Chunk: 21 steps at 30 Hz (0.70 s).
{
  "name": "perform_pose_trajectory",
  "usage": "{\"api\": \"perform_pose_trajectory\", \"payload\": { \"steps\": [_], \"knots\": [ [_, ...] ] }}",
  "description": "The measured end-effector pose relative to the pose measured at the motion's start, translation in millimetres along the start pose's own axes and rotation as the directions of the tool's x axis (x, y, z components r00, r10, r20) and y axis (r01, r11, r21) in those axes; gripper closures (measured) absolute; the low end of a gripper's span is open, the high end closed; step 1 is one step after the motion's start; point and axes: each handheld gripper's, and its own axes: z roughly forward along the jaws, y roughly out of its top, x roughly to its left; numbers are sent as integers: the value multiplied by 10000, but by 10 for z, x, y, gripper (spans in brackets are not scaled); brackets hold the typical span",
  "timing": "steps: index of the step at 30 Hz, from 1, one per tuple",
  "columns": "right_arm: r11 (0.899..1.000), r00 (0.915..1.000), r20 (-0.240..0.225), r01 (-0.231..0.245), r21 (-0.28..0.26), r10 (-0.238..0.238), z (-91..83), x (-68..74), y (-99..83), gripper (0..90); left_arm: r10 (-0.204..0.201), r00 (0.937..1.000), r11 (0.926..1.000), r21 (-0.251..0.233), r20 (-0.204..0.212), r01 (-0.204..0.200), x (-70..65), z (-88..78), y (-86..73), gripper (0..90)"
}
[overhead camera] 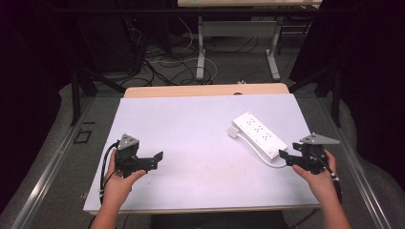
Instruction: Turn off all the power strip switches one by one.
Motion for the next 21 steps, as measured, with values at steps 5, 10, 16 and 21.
{"api": "perform_pose_trajectory", "payload": {
  "steps": [5, 10, 16, 21],
  "knots": [
    [9997, 9999, -56, -125, 186, 126, 30, 18, 16, 361, 204, 9996, 9998, 9, -195, -204, -41, 0, -11, 2],
    [9993, 9996, -128, -252, 275, 255, 50, 39, 42, 386, 168, 9997, 9998, -45, -186, -169, -51, 7, -39, 4],
    [9988, 9998, -116, -126, 477, 131, 55, 50, 91, 443, 131, 9998, 9998, -140, -153, -133, -61, 1, -59, 4],
    [9984, 9990, -241, -359, 446, 370, 48, 55, 143, 487, 82, 9999, 9997, -234, -135, -86, -81, -17, -82, 4]
  ]
}}
